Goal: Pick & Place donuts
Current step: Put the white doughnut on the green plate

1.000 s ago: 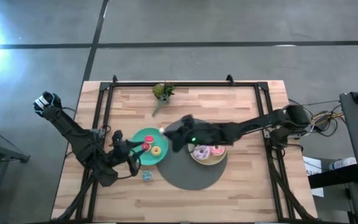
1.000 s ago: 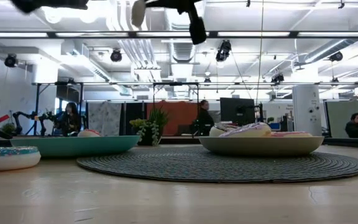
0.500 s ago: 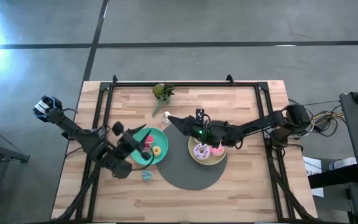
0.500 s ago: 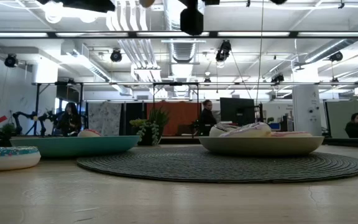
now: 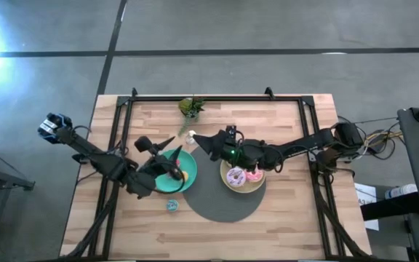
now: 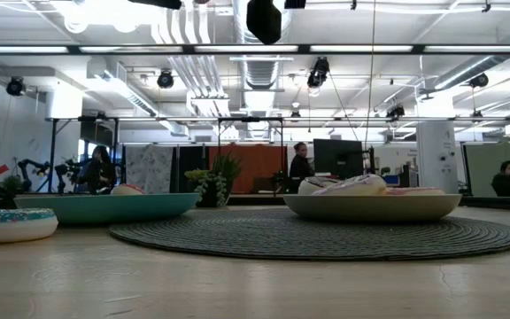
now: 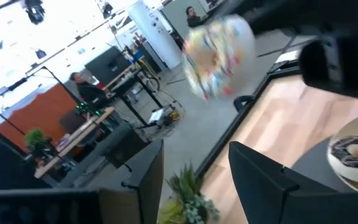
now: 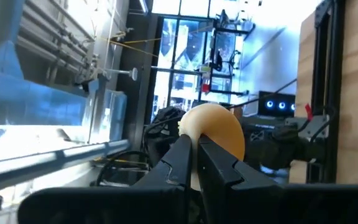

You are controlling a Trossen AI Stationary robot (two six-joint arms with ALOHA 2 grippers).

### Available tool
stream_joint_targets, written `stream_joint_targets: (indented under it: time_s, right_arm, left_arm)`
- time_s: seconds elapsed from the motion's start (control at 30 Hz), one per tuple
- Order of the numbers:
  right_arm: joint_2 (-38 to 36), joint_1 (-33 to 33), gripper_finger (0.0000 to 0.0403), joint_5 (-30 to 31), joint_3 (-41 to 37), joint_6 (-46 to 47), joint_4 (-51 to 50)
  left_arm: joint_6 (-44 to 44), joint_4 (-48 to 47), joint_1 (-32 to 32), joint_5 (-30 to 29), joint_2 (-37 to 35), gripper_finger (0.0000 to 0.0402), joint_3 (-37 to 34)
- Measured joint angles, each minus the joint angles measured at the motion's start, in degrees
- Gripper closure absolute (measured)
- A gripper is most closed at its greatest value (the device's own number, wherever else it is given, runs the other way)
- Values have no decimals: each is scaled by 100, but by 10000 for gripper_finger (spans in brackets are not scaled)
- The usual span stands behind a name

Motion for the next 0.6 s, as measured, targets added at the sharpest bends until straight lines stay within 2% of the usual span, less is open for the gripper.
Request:
stream_joint_targets:
  time_s: [0.23,0.4,0.6]
  right_arm:
    - [76,-137,390,-58,-19,626,247]
    - [76,-214,390,-199,9,756,278]
    - [72,-227,390,-238,61,945,257]
  left_arm:
    - [1284,1116,137,523,0,245,9]
    - [2001,1697,176,616,0,245,9]
    - [2193,1783,361,943,17,245,15]
